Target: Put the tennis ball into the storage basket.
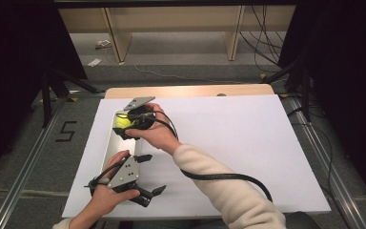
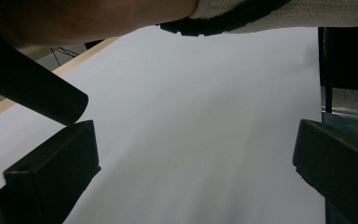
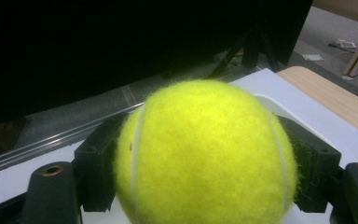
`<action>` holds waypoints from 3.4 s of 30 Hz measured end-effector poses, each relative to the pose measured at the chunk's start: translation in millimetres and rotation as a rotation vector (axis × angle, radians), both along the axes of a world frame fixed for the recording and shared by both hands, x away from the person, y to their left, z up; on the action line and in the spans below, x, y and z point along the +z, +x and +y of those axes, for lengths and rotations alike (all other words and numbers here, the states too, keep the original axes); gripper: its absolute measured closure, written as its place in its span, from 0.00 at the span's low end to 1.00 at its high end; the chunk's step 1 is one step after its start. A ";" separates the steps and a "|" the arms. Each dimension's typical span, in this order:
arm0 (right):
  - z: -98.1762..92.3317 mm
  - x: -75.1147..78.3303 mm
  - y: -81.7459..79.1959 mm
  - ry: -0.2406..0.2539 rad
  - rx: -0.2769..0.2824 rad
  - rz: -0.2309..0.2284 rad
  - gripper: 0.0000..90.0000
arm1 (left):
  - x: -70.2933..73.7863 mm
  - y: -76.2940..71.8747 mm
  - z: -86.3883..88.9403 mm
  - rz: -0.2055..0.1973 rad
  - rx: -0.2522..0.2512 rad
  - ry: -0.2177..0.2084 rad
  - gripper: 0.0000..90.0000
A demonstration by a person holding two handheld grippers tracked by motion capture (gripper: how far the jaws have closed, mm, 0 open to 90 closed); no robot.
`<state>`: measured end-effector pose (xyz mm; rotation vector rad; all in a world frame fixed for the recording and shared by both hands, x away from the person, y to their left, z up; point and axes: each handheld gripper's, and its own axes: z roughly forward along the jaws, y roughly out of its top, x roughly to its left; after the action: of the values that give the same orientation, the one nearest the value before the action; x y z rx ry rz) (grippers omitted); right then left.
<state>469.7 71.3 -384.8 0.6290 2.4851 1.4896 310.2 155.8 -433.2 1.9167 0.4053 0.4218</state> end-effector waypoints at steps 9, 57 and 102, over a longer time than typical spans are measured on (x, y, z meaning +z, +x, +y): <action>3.9 -4.7 1.0 -0.012 0.019 0.015 0.29 | -0.1 -0.1 0.1 0.001 0.000 0.000 0.00; 21.0 -23.4 12.1 -0.063 0.021 0.051 0.28 | 0.0 -1.0 -0.1 -0.001 -0.009 0.004 0.00; 27.5 -34.5 8.4 -0.116 0.057 0.060 0.28 | -0.5 -1.6 -1.1 0.001 -0.016 0.013 0.00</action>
<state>478.0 98.8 -419.3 0.5955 2.6329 1.3518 308.6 154.7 -433.7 1.9314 0.3886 0.4144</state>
